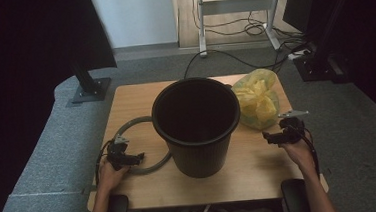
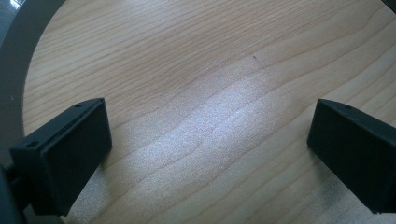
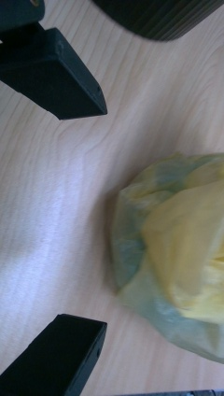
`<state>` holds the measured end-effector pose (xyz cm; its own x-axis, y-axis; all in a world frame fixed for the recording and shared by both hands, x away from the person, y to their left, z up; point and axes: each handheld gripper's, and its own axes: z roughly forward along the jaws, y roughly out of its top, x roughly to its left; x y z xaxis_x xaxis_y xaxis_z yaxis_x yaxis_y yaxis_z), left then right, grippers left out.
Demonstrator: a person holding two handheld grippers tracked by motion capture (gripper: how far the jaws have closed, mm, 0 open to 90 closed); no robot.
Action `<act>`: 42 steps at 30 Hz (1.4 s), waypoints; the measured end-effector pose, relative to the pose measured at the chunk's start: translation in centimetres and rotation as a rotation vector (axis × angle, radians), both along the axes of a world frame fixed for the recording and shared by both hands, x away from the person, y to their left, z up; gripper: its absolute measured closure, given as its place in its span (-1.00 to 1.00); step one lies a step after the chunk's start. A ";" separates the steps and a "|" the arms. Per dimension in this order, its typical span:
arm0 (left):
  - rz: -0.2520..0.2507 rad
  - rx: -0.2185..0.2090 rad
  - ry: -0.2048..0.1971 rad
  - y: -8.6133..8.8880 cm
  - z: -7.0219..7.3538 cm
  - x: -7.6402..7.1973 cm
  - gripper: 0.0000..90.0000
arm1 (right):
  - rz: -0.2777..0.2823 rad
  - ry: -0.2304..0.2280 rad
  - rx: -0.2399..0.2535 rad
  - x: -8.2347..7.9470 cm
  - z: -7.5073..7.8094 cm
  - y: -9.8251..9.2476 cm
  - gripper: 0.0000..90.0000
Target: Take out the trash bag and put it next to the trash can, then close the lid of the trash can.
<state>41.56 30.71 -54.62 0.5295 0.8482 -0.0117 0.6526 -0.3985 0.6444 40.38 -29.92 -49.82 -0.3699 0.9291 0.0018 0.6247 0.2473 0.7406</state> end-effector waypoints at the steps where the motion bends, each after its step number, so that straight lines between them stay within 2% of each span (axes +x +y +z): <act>1: 0.000 0.000 0.000 0.0 0.0 0.0 -1.00 | -0.001 0.003 -0.001 -0.1 -0.4 -0.1 -1.00; 9: 0.000 0.000 0.000 0.0 0.0 0.0 -1.00 | -0.004 0.036 0.003 -0.7 -3.3 -0.6 -0.98; 10: 0.000 0.000 0.000 0.0 0.0 0.0 -1.00 | -0.006 0.044 -0.004 -0.8 -4.0 -0.6 -0.98; 16: 0.000 0.000 0.000 0.0 0.0 0.0 -1.00 | -0.027 0.042 -0.024 -1.0 -5.4 -0.5 -0.98; 19: 0.000 0.000 0.000 0.0 0.0 0.0 -1.00 | -0.036 0.044 -0.027 -1.0 -5.7 -0.5 -1.00; 22: 0.002 0.000 0.000 0.0 0.0 0.0 -1.00 | -0.059 0.037 -0.007 -1.0 -5.9 -0.6 -1.00; 34: -0.013 0.005 0.014 0.1 0.1 0.2 -1.00 | -0.065 0.037 -0.006 -1.0 -5.9 -0.6 -1.00; 40: -0.013 -0.051 0.049 0.4 0.5 0.3 -1.00 | -0.065 0.037 -0.006 -1.0 -5.9 -0.6 -1.00; 42: -0.013 -0.062 0.049 0.6 0.8 0.4 -1.00 | -0.065 0.037 -0.007 -1.0 -5.9 -0.6 -1.00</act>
<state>41.95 31.27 -53.84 0.5383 0.8379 -0.0903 0.6791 -0.3679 0.6352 39.34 -30.49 -55.74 -0.3085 0.9512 0.0081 0.6666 0.2101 0.7152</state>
